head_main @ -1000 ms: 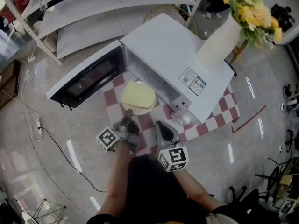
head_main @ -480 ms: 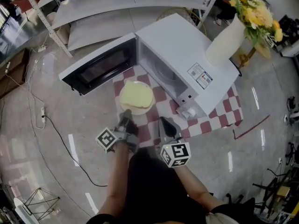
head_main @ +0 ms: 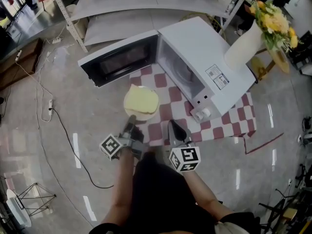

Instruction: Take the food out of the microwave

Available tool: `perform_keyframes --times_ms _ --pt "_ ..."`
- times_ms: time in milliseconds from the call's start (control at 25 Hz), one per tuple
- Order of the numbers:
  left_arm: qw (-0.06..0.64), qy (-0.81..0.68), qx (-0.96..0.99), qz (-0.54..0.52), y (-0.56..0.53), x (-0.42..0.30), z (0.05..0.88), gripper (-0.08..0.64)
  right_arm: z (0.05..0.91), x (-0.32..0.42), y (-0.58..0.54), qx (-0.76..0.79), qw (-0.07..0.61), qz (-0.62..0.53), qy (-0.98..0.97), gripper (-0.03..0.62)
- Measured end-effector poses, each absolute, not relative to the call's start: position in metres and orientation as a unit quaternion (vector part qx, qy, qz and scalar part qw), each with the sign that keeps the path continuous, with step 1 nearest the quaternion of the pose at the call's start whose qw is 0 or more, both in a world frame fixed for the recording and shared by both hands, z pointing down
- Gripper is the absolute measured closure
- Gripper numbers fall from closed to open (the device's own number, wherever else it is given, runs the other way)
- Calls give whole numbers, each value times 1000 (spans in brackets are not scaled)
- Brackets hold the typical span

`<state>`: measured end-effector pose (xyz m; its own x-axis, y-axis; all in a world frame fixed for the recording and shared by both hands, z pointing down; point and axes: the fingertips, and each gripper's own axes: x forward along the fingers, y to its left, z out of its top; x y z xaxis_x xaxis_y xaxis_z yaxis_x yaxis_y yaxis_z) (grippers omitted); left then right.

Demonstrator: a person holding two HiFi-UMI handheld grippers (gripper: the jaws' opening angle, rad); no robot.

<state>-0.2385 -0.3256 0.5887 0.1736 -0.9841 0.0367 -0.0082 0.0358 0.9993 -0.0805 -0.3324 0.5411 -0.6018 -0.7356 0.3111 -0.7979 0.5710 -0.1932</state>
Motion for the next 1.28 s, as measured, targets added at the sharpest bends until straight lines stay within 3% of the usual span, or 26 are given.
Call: perform_keyframes --times_ms 1280 --pt "495 -499 462 -540 -225 -256 521 538 510 -64 -301 441 93 171 -876 592"
